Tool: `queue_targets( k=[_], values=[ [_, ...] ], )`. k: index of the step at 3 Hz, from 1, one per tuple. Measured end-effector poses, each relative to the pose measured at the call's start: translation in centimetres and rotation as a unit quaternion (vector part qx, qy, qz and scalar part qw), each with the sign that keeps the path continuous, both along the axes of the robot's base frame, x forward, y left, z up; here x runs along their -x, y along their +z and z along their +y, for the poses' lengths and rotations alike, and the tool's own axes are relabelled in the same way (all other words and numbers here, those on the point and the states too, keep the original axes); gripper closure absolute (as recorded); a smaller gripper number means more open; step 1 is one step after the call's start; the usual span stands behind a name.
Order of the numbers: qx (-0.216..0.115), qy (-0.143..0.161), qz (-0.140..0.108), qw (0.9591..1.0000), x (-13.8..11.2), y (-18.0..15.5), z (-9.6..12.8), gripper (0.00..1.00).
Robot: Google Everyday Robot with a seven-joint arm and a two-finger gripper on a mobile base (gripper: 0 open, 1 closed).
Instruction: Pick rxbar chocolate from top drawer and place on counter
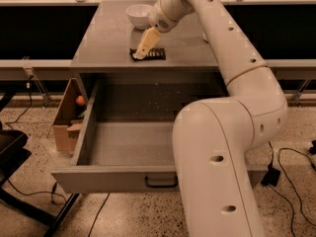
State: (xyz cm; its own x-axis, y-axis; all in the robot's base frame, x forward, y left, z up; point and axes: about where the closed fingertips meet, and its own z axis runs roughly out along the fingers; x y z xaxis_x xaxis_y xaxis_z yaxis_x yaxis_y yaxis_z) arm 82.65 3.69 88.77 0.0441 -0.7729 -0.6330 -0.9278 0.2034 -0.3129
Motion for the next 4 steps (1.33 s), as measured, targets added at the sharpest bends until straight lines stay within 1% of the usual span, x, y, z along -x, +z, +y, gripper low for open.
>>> queue_targets(
  k=[1,2,3,4],
  values=[
    [-0.014,-0.059,-0.019,0.998,0.1,4.3,-4.1,0.0],
    [-0.027,-0.135,-0.043,0.9895,1.4,9.8,-7.8,0.0],
    [-0.079,-0.267,-0.121,0.9528,6.1,19.7,-15.8,0.0],
    [-0.116,-0.329,-0.201,0.9151,12.5,27.6,-19.6,0.0]
  ],
)
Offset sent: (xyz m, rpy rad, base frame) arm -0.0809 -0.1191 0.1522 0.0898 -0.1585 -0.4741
